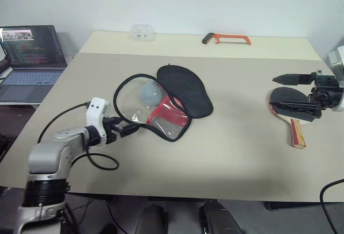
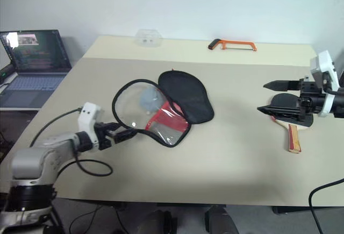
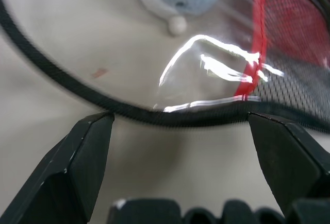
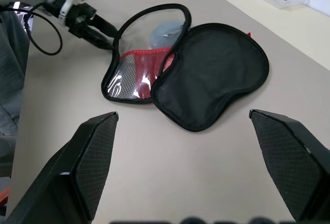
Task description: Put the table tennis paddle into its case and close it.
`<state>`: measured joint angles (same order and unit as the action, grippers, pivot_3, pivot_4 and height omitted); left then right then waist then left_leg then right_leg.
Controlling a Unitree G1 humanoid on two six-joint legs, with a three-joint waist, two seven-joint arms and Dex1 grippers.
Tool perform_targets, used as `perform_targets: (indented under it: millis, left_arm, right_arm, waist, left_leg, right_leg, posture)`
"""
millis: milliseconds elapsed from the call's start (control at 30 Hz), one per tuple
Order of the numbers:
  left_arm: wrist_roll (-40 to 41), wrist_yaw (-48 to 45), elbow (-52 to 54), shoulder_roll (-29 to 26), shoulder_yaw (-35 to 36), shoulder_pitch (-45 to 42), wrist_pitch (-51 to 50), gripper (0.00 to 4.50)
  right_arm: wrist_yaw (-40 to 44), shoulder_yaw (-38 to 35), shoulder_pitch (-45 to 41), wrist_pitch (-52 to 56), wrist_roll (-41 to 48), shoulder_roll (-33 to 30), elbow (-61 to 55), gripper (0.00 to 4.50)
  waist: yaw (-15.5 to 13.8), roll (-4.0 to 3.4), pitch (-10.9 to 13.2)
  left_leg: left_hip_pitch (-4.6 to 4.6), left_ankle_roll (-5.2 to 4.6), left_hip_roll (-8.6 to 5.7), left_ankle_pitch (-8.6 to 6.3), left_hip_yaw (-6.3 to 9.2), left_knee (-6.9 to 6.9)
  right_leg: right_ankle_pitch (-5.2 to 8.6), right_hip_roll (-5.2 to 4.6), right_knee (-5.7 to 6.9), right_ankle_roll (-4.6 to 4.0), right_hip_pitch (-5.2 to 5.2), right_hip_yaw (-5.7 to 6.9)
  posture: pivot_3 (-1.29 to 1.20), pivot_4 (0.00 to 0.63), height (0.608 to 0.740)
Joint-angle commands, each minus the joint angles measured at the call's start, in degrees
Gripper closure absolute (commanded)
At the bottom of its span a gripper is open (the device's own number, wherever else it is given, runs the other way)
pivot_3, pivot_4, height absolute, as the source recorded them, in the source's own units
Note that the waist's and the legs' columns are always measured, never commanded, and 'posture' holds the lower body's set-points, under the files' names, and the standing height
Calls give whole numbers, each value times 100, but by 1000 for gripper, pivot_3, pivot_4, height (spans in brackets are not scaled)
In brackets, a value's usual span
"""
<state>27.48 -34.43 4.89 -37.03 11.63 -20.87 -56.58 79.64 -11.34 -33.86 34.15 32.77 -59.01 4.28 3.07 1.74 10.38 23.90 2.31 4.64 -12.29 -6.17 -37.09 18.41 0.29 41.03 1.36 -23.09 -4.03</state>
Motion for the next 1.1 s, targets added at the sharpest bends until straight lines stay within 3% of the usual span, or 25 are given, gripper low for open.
perform_targets:
  millis: [33, 333, 767, 900, 1100]
  left_arm:
    - [97, 348, 404, 97, 94, -149, -365, 0]
    - [375, 725, 745, 328, 413, -263, -814, 0]
    - [201, 1405, 506, 984, 152, -534, -896, 0]
    - [170, 1523, 378, 1090, 168, -661, -835, 1235]
    - [94, 1529, 148, 1106, 112, -810, -740, 3471]
  right_arm:
    - [-28, -41, -147, -45, 48, -41, -95, 16]
    - [-64, 17, -173, -132, 10, 10, 0, 16]
    - [-65, 96, -348, -206, -67, -3, 163, 16]
    - [-85, 62, -331, -190, -60, -31, 138, 0]
    - [-143, -49, -189, -164, -23, -80, 41, 0]
  waist:
    - [8, 0, 0]
    - [11, 1, 0]
    - [2, 1, 0]
    - [4, 1, 0]
    - [4, 1, 0]
  left_leg:
    - [-1, 0, -1, 0, -1, 1]
    - [-2, 17, -1, 10, 2, 0]
    - [-1, 19, -4, 11, 7, 1]
    - [-2, 21, -4, 12, 9, 1]
    - [-3, 23, -4, 13, 9, 1]
  right_leg:
    - [0, 0, 0, 0, 0, 0]
    - [0, 0, -2, 0, 2, 0]
    - [0, 0, -5, 0, 7, -2]
    - [0, 0, -6, 0, 8, -2]
    - [0, 0, -7, 0, 9, -1]
  posture:
    - [0, 150, 740]
    - [0, 150, 740]
    - [0, 150, 740]
    - [0, 150, 740]
    - [0, 150, 740]
